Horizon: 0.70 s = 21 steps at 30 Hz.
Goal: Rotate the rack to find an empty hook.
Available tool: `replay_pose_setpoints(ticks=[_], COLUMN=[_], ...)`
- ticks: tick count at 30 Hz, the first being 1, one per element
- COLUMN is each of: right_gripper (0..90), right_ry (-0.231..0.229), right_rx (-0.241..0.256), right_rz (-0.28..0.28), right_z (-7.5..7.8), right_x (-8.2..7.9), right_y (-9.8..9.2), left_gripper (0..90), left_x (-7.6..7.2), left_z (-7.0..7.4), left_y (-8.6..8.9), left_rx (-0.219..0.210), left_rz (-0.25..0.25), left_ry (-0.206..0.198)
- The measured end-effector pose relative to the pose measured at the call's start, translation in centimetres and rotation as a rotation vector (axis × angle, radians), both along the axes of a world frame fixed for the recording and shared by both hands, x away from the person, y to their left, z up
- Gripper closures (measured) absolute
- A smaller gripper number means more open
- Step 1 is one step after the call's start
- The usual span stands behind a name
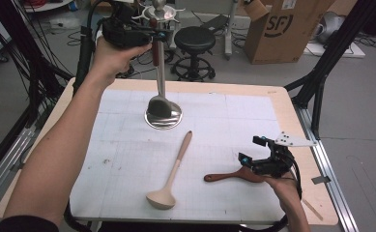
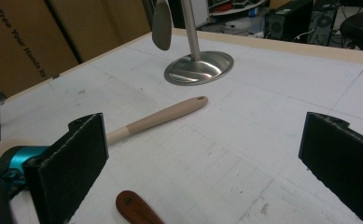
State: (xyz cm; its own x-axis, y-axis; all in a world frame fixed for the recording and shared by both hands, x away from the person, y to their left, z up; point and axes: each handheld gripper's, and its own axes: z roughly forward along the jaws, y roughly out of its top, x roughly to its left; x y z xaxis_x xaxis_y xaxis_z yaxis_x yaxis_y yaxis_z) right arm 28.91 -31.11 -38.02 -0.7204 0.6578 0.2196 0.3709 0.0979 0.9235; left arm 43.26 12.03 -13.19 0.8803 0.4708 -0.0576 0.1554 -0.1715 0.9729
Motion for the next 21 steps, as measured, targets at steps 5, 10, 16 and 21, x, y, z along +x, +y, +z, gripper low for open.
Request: replay_pose_setpoints(ticks=[5,10,16,21], right_gripper=[0.1,0.1,0.1,0.1], right_ry=[-0.006,0.000,-0.002,-0.006], right_rx=[0.000,0.003,0.003,0.000], right_rz=[0.004,0.004,0.009,0.012], right_z=[0.00,0.02,0.01,0.02], right_x=[0.08,0.06,0.11,0.12], right_y=[0.09,0.11,0.17,0.19], left_gripper=[89.6,89.6,89.6,89.6], left_x=[0.07,0.29,0.33,0.27], left_z=[-0.01,-0.06,-0.06,-0.04], left_y=[-0.04,0.18,0.17,0.19], left_rx=[0.001,-0.001,-0.003,-0.002], left_rz=[0.015,0.034,0.044,0.050], left_ry=[-0.004,0.004,0.003,0.002])
